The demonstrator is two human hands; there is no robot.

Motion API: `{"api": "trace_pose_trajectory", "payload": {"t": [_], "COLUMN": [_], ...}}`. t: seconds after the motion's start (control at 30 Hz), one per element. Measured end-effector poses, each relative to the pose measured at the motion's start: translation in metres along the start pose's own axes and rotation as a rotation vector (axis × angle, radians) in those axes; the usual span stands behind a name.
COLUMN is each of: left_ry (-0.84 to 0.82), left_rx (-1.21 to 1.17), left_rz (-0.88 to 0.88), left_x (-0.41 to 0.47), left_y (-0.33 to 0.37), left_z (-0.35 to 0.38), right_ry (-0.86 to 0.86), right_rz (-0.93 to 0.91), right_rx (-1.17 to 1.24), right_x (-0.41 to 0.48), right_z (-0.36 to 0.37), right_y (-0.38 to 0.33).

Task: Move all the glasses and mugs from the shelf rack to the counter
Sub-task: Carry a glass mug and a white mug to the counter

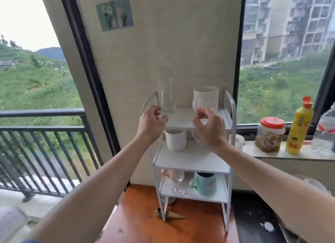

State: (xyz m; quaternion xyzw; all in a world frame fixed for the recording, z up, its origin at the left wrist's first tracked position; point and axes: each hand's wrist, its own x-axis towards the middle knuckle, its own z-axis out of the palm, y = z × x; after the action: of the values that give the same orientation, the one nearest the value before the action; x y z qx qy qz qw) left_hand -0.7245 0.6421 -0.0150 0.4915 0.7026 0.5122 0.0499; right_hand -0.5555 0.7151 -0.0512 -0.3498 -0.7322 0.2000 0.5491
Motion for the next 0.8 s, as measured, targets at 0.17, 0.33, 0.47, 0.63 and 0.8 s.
{"api": "trace_pose_trajectory", "payload": {"t": [0.17,0.33,0.47,0.63,0.8], "left_ry": [0.119,0.099,0.01,-0.018,-0.071], "left_rx": [-0.028,-0.329,-0.448,-0.503,-0.648], "left_rz": [-0.096,-0.206,-0.184,-0.155,-0.166], "left_x": [0.056,0.085,0.085,0.064,0.027], "left_y": [0.003,0.013,0.014,0.018,0.022], "left_z": [0.023,0.037,0.034,0.016,-0.016], "right_ry": [0.014,0.064,0.101,0.083,0.119], "right_rz": [0.17,0.44,0.561,0.574,0.56], "right_rx": [0.007,0.254,0.362,0.287,0.325], "right_x": [0.047,0.072,0.066,0.049,0.006], "right_z": [0.011,0.02,0.017,-0.01,-0.026], "right_y": [0.004,0.0,-0.002,-0.017,-0.046]}}
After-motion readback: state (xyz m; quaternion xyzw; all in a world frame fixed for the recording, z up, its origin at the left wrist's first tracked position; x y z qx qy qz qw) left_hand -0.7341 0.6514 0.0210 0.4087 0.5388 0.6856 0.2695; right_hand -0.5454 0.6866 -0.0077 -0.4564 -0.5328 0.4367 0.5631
